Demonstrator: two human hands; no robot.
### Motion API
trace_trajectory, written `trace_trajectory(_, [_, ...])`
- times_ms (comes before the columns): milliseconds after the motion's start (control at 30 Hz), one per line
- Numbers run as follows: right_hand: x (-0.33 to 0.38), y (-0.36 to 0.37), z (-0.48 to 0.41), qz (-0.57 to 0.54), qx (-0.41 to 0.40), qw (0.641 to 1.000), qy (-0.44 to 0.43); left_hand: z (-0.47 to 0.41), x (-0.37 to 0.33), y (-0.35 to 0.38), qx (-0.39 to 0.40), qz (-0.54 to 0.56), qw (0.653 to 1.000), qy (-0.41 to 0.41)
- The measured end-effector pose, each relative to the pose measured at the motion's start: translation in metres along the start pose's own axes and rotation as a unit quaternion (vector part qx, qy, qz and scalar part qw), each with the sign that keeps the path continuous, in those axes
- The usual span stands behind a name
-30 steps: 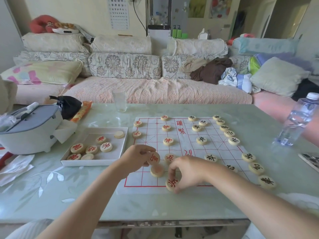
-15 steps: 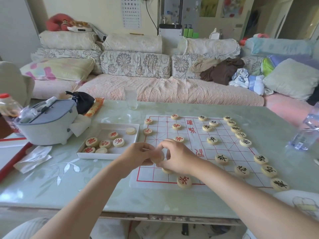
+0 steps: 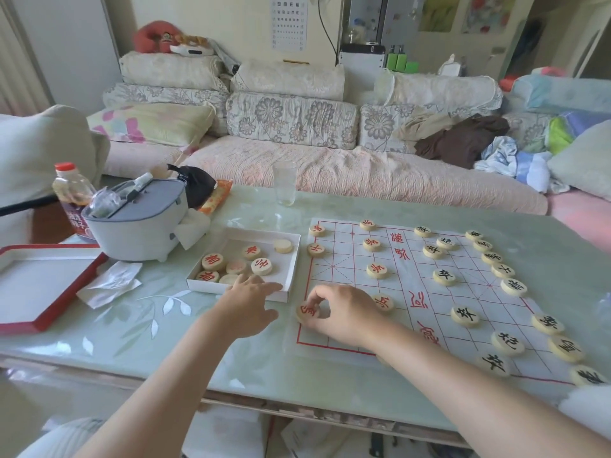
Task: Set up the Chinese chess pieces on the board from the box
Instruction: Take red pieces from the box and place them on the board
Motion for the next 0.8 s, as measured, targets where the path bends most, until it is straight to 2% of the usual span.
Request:
trace_trajectory(200, [0.001,0.009,-0.008,0.016,0.004,0.999,-0.036,-0.005,0.010,-0.004,-0.015,0.026,0.999,0.010])
trace_trajectory(433, [0.013,0.001,-0.041,-0.028,-0.051,0.998,-0.026,-0.020,0.024,-0.028,-0.067,0.106,0.992,-0.030])
trace_trajectory(567, [0.029,0.003,-0.077,-0.016,-0.048,0.998,-0.042,-0.029,0.048,-0.037,-0.098,0.059,0.990,-0.083])
trace_trajectory(667, [0.039,0.007,-0.103,0.014,-0.033,0.998,-0.059,-0.034,0.064,-0.043,-0.084,0.015,0.989,-0.123])
trace_trajectory(800, [0.049,0.020,-0.130,0.072,-0.007,0.994,-0.080,-0.041,0.076,-0.038,-0.056,0.015,0.990,-0.130])
Point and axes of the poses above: each hand's wrist, its own z-axis away from the middle knuckle, its own y-axis out of the palm, x = y × z, the point moved 2 cm from there along -z, towards the middle knuckle, and after that the axes turned 4 degrees about -z, right-handed, at the moved point
